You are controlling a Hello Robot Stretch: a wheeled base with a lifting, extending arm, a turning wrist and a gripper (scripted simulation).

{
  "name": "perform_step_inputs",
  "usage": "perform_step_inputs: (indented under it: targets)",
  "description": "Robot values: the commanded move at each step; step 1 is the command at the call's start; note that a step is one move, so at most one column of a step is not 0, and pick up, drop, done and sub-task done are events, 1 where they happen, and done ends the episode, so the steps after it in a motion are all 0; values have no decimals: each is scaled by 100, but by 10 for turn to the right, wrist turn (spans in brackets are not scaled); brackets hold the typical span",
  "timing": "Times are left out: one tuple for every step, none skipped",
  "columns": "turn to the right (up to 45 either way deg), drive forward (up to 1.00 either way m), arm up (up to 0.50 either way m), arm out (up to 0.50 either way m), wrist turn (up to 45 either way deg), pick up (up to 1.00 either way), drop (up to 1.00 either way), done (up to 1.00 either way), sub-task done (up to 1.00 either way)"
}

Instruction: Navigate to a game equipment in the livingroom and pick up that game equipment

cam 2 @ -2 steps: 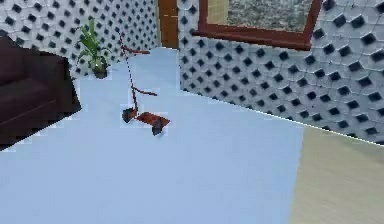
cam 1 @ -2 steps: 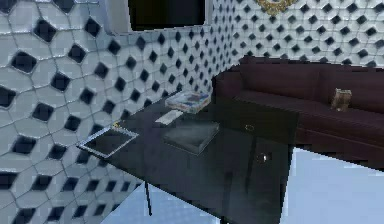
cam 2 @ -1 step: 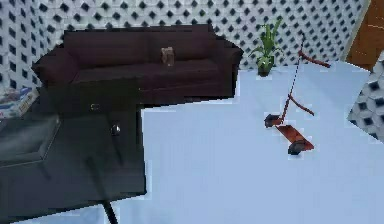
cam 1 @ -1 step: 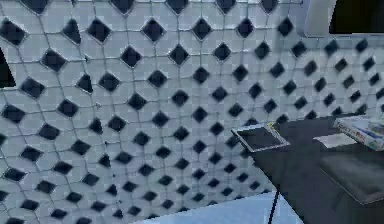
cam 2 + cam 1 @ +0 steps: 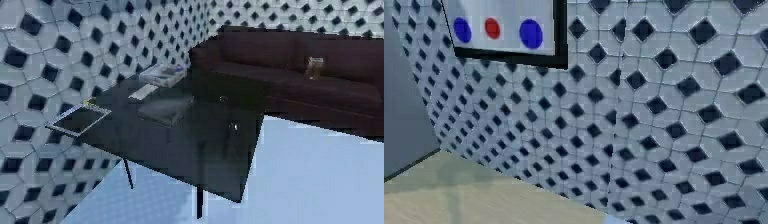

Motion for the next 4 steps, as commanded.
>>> perform_step_inputs:
  targets:
    - [450,0,0,0,0,0,0,0,0]
    - [390,0,0,0,0,0,0,0,0]
    - [0,30,0,0,0,0,0,0,0]
    - [-450,0,0,0,0,0,0,0,0]
